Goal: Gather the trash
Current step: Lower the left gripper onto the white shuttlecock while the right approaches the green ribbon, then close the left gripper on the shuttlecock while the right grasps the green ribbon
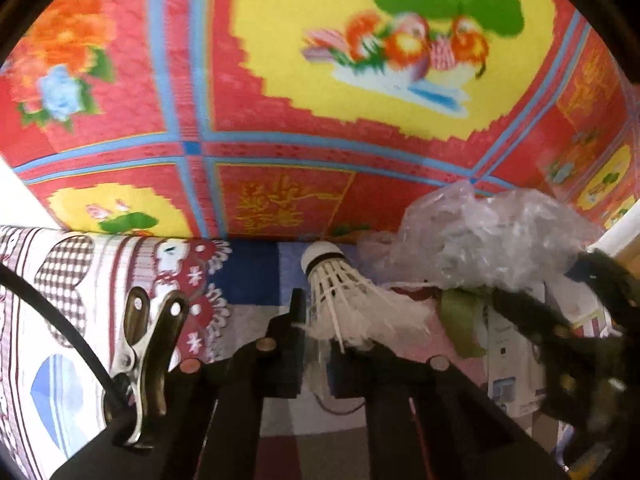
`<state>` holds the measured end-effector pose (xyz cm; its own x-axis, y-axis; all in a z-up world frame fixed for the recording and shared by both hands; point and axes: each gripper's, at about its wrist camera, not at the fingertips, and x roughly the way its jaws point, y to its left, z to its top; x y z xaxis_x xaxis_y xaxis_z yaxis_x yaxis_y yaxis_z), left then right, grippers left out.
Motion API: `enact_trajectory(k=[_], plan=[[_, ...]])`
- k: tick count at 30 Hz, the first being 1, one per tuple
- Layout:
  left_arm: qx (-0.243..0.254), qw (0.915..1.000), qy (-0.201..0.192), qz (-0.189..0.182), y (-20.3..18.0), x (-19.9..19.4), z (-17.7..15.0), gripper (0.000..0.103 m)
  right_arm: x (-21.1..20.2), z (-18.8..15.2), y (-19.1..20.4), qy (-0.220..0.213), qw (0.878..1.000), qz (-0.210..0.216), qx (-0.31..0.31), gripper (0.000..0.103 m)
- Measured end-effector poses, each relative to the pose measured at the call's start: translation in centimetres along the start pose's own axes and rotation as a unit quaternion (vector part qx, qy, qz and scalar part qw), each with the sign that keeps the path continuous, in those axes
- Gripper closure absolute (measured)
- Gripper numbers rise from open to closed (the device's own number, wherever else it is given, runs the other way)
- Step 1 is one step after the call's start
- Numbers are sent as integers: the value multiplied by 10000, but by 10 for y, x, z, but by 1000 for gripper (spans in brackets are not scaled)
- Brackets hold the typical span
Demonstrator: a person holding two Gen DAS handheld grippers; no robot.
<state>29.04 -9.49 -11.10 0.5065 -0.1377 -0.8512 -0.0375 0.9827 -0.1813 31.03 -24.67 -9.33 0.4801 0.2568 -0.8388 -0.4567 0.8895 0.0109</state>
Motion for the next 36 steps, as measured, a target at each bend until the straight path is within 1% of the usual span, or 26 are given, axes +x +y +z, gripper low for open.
enact_trajectory(k=[1, 2, 3, 6, 8, 12, 14, 18, 21, 23, 24, 25, 26, 27, 28, 32, 34, 36], plan=[[-38, 10000, -23, 12, 1, -4, -1, 95, 3, 0, -1, 16, 9999, 94, 104, 41], [-90, 9999, -46, 37, -3, -7, -1, 95, 4, -2, -3, 36, 9997, 160, 179, 56], [-154, 9998, -69, 57, 1, -11, -1, 95, 8, -1, -4, 100, 9995, 178, 251, 69], [-333, 9994, -96, 52, 7, -19, -3, 95, 8, -3, -10, 128, 9986, 332, 395, 77], [-376, 9992, -146, 38, 12, -25, -3, 95, 3, -6, -13, 107, 9985, 362, 404, 80], [-371, 9990, -241, 49, 12, -34, -7, 96, -13, -10, -17, -22, 9972, 472, 585, 83], [-403, 9989, -234, 67, 9, -40, -14, 96, -24, -14, -20, -119, 9963, 553, 650, 83], [-401, 9989, -211, 134, 16, -45, -22, 96, -43, -21, -15, -276, 9956, 690, 566, 85], [-404, 9989, -182, 161, 7, -48, -24, 96, -54, -30, -14, -294, 9947, 774, 607, 85], [-434, 9989, -152, 113, 2, -51, -31, 95, -58, -33, -15, -267, 9940, 801, 688, 85], [-458, 9988, -142, 93, 4, -56, -38, 94, -61, -37, -18, -255, 9934, 820, 754, 85], [-481, 9987, -112, 75, 4, -58, -39, 86, -61, -39, -18, -250, 9929, 843, 806, 85], [-506, 9987, -92, 50, 5, -60, -41, 82, -64, -42, -19, -247, 9920, 876, 873, 85], [-543, 9985, -102, 7, 5, -63, -43, 74, -67, -46, -20, -254, 9914, 896, 917, 85], [-568, 9983, -123, -11, 4, -71, -41, 70, -73, -49, -24, -267, 9908, 914, 960, 85], [-580, 9981, -196, -99, 0, -85, -32, 68, -88, -61, -25, -345, 9886, 979, 1091, 85], [-588, 9979, -248, -136, 0, -86, -25, 64, -100, -66, -28, -413, 9869, 1027, 1177, 85], [-535, 9981, -290, -97, -3, -85, -15, 59, -115, -73, -33, -480, 9855, 1033, 1261, 85]])
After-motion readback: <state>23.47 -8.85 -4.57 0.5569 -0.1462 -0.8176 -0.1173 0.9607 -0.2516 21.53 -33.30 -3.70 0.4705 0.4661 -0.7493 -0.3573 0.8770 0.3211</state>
